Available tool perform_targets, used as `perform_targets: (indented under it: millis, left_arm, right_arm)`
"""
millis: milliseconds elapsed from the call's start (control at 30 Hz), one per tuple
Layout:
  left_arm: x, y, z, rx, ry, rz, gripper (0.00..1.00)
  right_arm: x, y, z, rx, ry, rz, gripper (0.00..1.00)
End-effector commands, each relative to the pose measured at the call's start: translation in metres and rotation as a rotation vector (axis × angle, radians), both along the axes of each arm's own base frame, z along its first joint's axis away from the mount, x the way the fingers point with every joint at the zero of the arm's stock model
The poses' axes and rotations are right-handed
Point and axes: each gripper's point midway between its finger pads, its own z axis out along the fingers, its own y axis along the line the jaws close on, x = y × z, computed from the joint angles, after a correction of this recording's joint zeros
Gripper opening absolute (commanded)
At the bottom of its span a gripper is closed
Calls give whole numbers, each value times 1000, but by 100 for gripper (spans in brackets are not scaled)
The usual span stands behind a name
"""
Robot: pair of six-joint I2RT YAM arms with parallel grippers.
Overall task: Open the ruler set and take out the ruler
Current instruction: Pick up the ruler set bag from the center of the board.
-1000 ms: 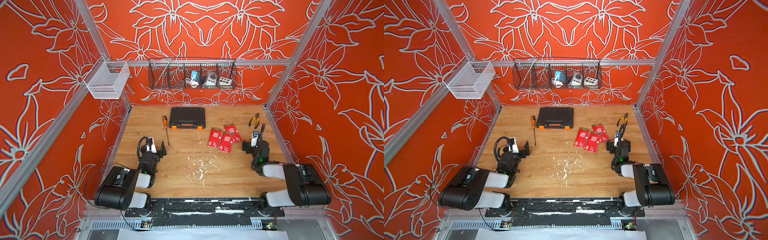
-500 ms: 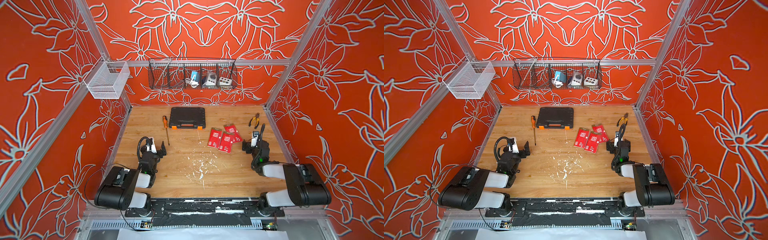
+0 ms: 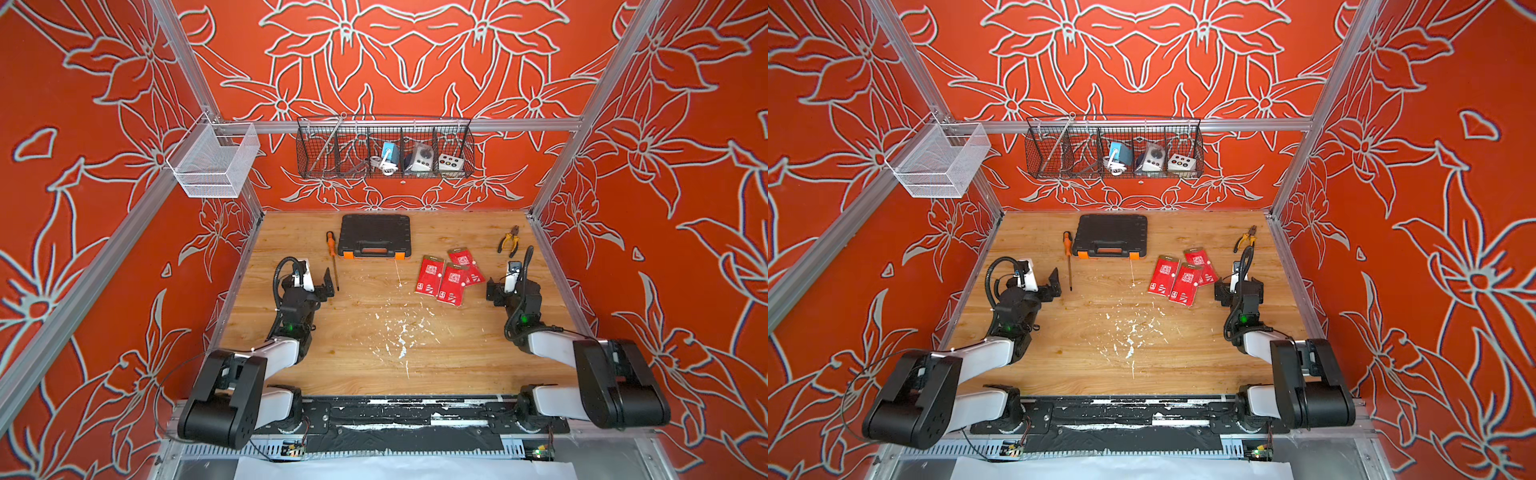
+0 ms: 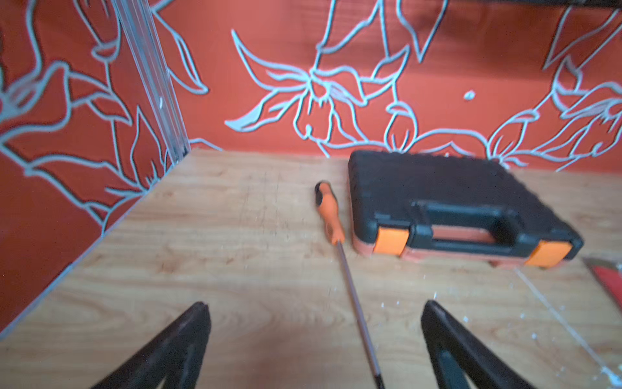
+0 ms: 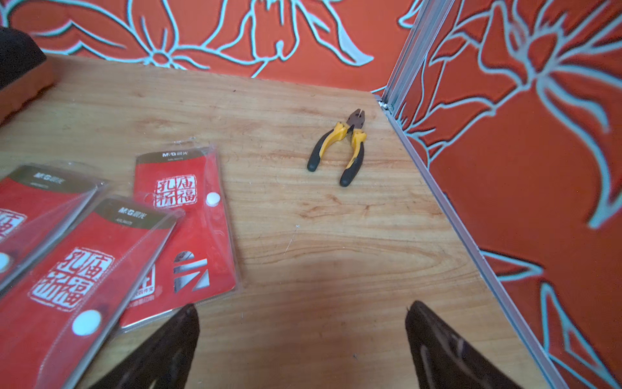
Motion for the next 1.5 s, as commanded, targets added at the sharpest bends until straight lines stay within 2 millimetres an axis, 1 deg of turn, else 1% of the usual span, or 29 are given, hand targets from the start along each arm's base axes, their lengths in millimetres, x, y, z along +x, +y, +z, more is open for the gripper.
perform_targets:
  millis: [0, 33, 67, 100, 133, 200, 233, 267, 333, 400, 433, 467, 600, 733, 833, 867, 1033, 1100, 1233, 1333, 1467]
  left_arm:
    - [-4, -10, 18, -55, -4, -55, 98]
    - [-4, -15, 31, -86, -31, -79, 98]
    - [-6, -22, 40, -107, -49, -114, 98]
    - [-8, -32, 49, -112, -73, -156, 98]
    - [-11, -40, 58, -114, -95, -178, 98]
    - [-14, -55, 65, -107, -107, -219, 98]
    - [-17, -63, 71, -107, -116, -242, 98]
    - [-20, -69, 77, -112, -125, -263, 98]
    - [-21, -87, 78, -122, -102, -334, 98]
    - [-22, -106, 81, -131, -85, -397, 98]
    - [-21, -116, 74, -132, -56, -431, 98]
    - [-21, -125, 73, -137, -47, -461, 98]
    - [-28, -173, 73, -144, -18, -608, 98]
    - [-36, -230, 63, -112, 40, -755, 98]
    - [-39, -268, 49, -93, 94, -831, 98]
    - [-41, -279, 47, -89, 102, -855, 98]
    - [-43, -338, 15, -39, 198, -945, 97]
    - [-42, -355, 1, -20, 234, -955, 94]
    - [-43, -378, -20, -3, 288, -981, 90]
    - [-42, -386, -31, -3, 314, -984, 87]
    - [-40, -391, -41, 12, 339, -985, 82]
  right_arm:
    - [0, -13, 34, 11, -12, -80, 98]
    - [-1, -16, 46, 27, -20, -102, 98]
    - [-2, -14, 56, 31, -22, -92, 98]
    - [-1, -9, 68, 43, -25, -63, 98]
    - [-1, -4, 77, 60, -18, -39, 98]
    - [-3, 4, 86, 109, 18, -7, 98]
    - [-5, 10, 87, 144, 45, 9, 98]
    - [-6, 15, 86, 180, 69, 23, 98]
    - [-9, 27, 81, 260, 134, 56, 98]
    - [-14, 36, 71, 343, 197, 68, 98]
    - [-17, 42, 66, 391, 227, 77, 98]
    - [-19, 46, 62, 433, 247, 78, 98]
    - [-31, 66, 37, 592, 358, 97, 98]
    - [-45, 85, 15, 700, 443, 133, 97]
    - [-51, 94, 1, 760, 490, 147, 94]
    - [-52, 96, -3, 772, 507, 147, 93]
    - [-54, 109, -23, 835, 568, 171, 91]
    - [-53, 112, -30, 843, 588, 171, 90]
    - [-49, 120, -42, 870, 613, 183, 88]
    - [-45, 126, -49, 882, 630, 187, 86]
    - [-38, 134, -57, 908, 648, 196, 83]
